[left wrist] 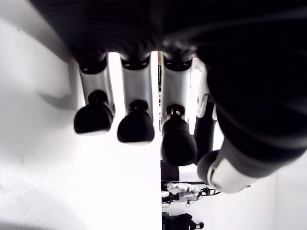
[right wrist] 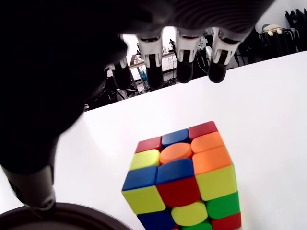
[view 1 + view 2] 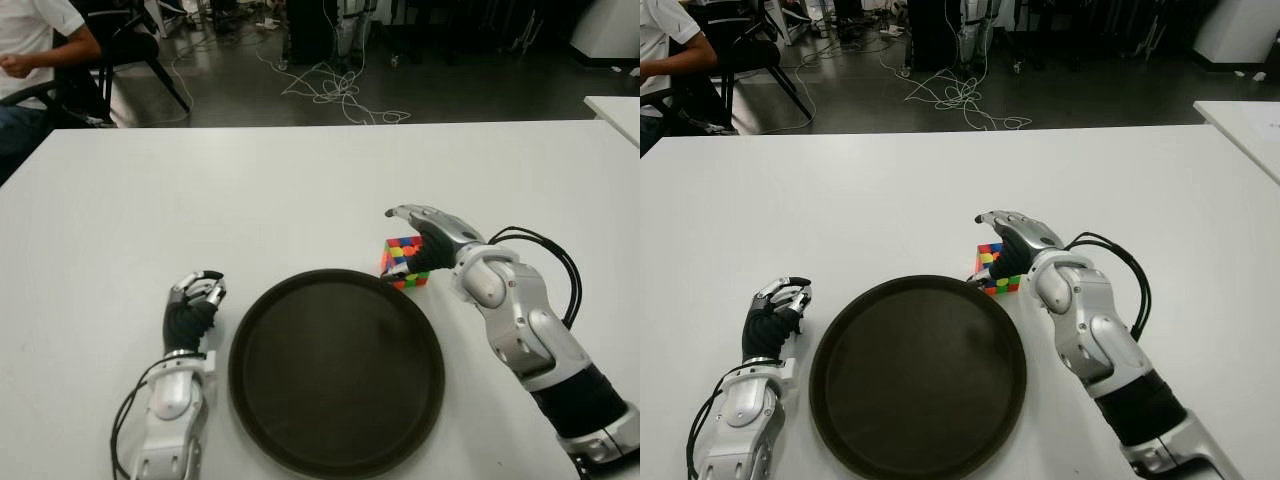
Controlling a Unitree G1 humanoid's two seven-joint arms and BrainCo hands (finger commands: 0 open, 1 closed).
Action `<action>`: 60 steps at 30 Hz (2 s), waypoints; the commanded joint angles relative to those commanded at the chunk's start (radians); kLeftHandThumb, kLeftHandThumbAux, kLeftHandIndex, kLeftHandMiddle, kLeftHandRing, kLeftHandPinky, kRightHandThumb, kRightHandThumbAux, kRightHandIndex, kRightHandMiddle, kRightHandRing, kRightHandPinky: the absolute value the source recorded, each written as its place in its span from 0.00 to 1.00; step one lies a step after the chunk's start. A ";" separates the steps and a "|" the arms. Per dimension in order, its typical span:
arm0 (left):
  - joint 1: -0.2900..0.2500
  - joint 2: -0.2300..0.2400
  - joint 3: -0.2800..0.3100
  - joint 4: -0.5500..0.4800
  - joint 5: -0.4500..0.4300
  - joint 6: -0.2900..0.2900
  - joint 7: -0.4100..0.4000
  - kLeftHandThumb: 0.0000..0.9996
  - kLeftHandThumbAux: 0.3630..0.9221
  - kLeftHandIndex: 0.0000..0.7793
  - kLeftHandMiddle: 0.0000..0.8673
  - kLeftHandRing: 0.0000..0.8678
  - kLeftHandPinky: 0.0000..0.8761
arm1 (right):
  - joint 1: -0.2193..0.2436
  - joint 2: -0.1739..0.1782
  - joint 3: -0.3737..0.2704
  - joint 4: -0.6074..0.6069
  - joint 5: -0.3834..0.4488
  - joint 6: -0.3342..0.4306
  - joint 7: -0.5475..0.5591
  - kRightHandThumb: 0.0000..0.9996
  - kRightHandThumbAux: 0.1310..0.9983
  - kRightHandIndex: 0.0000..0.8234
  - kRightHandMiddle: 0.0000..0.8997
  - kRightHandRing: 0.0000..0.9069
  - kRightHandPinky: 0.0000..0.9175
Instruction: Pick up the Rubik's Cube and put it in the plate
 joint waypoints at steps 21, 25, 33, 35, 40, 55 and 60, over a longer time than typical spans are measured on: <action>0.000 0.002 -0.005 -0.015 0.013 0.026 0.004 0.71 0.61 0.57 0.94 0.94 0.92 | -0.007 0.009 -0.005 0.056 -0.008 -0.008 -0.046 0.00 0.61 0.00 0.00 0.00 0.00; -0.002 0.003 -0.003 -0.010 0.017 0.023 0.006 0.71 0.61 0.57 0.94 0.95 0.92 | -0.012 0.012 -0.004 0.072 -0.010 -0.007 -0.056 0.00 0.60 0.00 0.00 0.00 0.00; -0.004 0.005 -0.002 -0.004 0.020 0.012 0.005 0.71 0.61 0.57 0.94 0.95 0.93 | -0.018 0.015 -0.004 0.094 -0.010 -0.008 -0.070 0.00 0.61 0.00 0.00 0.00 0.00; -0.003 0.005 -0.002 -0.005 0.020 0.010 0.003 0.71 0.61 0.57 0.94 0.95 0.93 | -0.019 0.016 -0.005 0.096 -0.008 -0.008 -0.072 0.00 0.61 0.00 0.00 0.00 0.00; -0.002 0.006 -0.002 -0.007 0.019 0.012 -0.001 0.71 0.61 0.57 0.93 0.95 0.93 | -0.020 0.019 -0.009 0.108 -0.002 -0.017 -0.083 0.00 0.62 0.00 0.00 0.00 0.00; -0.001 0.001 0.000 -0.016 0.011 0.024 -0.005 0.71 0.61 0.57 0.94 0.94 0.92 | -0.030 0.032 -0.014 0.176 0.011 -0.042 -0.123 0.00 0.62 0.00 0.00 0.00 0.00; -0.001 0.001 0.000 -0.017 0.015 0.025 0.000 0.71 0.61 0.57 0.93 0.94 0.92 | -0.034 0.035 -0.012 0.191 0.013 -0.045 -0.135 0.00 0.63 0.00 0.00 0.00 0.00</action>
